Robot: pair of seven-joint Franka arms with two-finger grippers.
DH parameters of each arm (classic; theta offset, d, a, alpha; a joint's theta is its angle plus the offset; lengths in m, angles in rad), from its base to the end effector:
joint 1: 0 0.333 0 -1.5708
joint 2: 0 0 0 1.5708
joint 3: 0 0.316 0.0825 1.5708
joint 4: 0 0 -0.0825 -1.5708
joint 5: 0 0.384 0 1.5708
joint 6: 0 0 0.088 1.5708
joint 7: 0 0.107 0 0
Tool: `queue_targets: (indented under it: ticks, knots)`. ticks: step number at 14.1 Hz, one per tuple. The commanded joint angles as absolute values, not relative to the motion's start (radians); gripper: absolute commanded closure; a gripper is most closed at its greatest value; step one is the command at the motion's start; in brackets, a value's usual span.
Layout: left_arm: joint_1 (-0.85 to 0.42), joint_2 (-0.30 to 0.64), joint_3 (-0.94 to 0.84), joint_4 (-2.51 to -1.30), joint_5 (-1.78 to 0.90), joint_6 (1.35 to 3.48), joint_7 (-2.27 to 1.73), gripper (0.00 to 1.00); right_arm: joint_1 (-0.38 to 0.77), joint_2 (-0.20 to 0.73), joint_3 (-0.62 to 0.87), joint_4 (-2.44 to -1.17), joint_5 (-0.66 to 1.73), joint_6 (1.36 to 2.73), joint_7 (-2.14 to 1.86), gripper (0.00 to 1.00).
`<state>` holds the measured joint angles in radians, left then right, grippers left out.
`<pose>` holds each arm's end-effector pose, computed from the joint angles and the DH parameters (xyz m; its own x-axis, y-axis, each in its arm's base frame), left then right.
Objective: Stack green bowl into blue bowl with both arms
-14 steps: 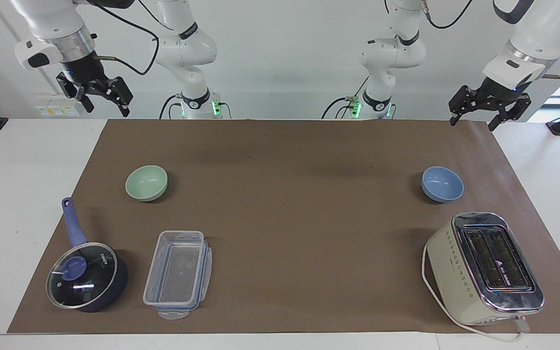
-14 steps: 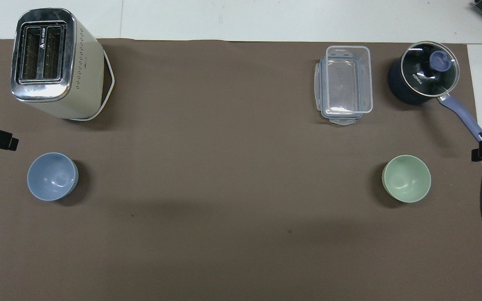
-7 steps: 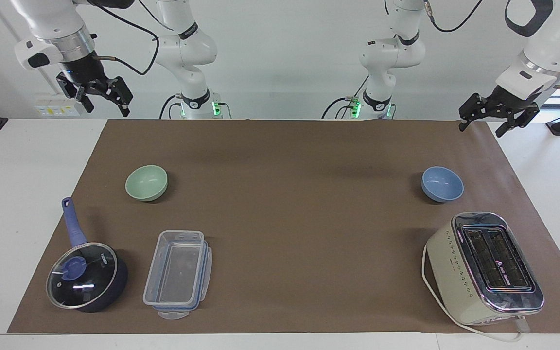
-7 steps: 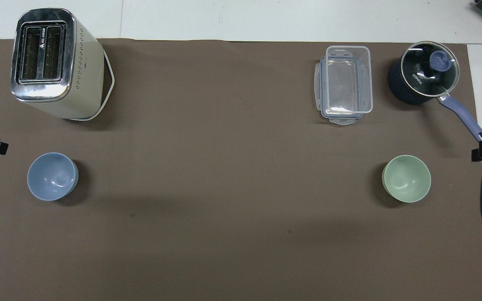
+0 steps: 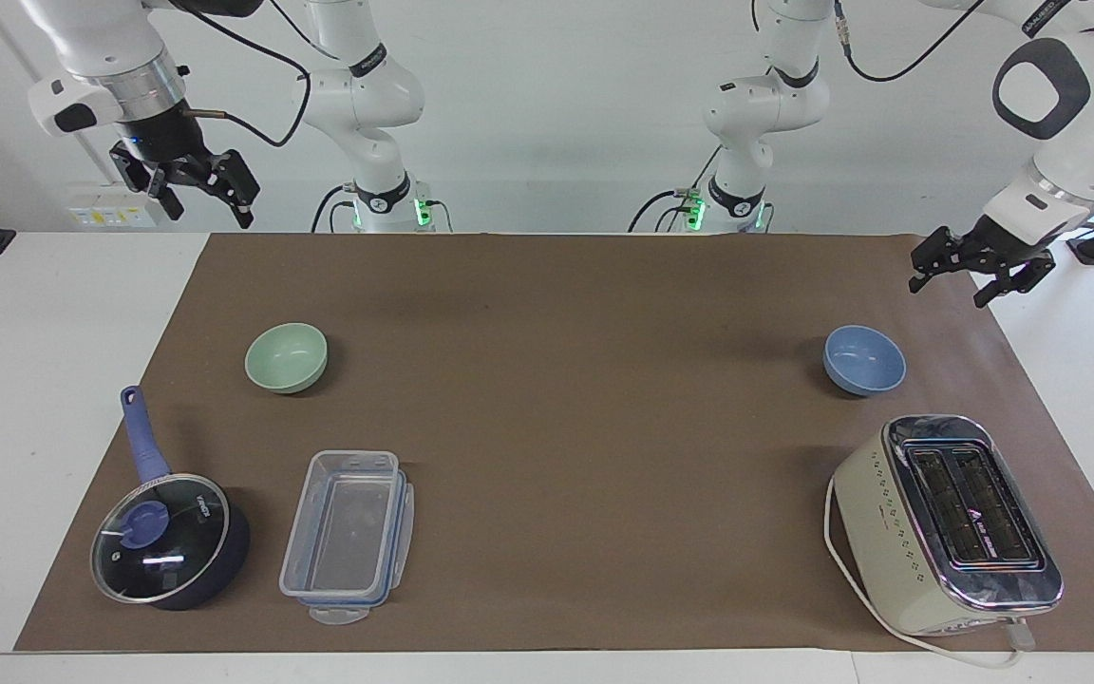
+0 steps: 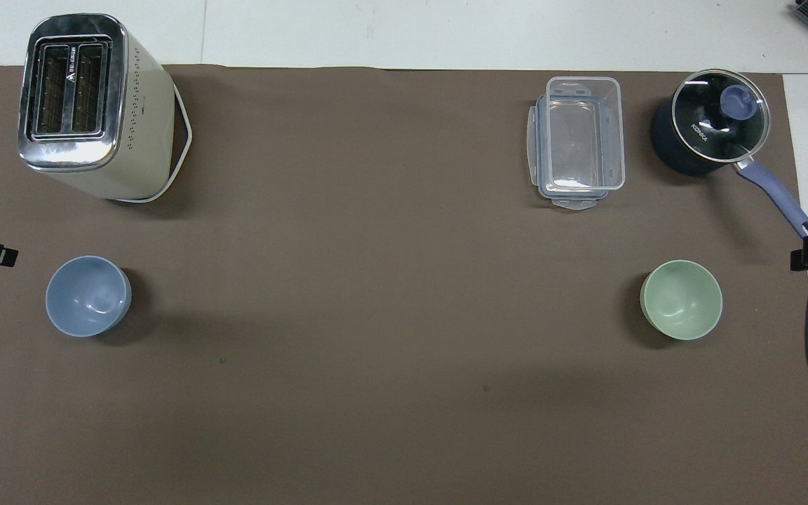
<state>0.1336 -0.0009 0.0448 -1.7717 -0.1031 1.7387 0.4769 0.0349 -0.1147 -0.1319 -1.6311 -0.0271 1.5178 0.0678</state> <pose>0.5523 0.0901 0.5443 0.9613 -0.2751 0.0170 -0.2753 -0.9556 0.1048 0.5101 -0.0571 0.6522 0.9864 -0.1646 0.0012 -0.1646 -0.9863 0.0119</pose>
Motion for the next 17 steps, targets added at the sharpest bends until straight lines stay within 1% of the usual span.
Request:
queue_targets:
  ticks: [1,4,9,12,14,16,17]
  knots:
    - [0.202,-0.012,0.037,-1.862,-0.176,1.831,0.578,0.0,0.025,-0.129,-0.129,-1.646,-0.017,1.513,0.055,0.0]
    - [0.222,-0.002,0.037,-1.96,-0.19,1.949,0.643,0.0,0.025,-0.13,-0.129,-1.646,-0.017,1.511,0.055,0.0]
    - [0.294,0.087,0.037,-2.031,-0.251,2.063,0.799,0.0,0.025,-0.129,-0.129,-1.646,-0.017,1.513,0.055,0.0]
    - [0.301,0.135,0.037,-2.057,-0.287,2.129,0.808,0.01,0.023,-0.13,-0.13,-1.646,-0.017,1.511,0.055,0.0]
    - [0.299,0.158,0.037,-2.086,-0.304,2.166,0.807,0.1,0.023,-0.13,-0.129,-1.646,-0.017,1.511,0.054,0.0]
    - [0.295,0.161,0.037,-2.115,-0.322,2.186,0.807,0.14,0.02,-0.13,-0.129,-1.646,-0.017,1.511,0.054,0.0]
    - [0.296,0.161,0.037,-2.12,-0.322,2.186,0.804,0.18,0.02,-0.13,-0.129,-1.646,-0.017,1.511,0.054,0.0]
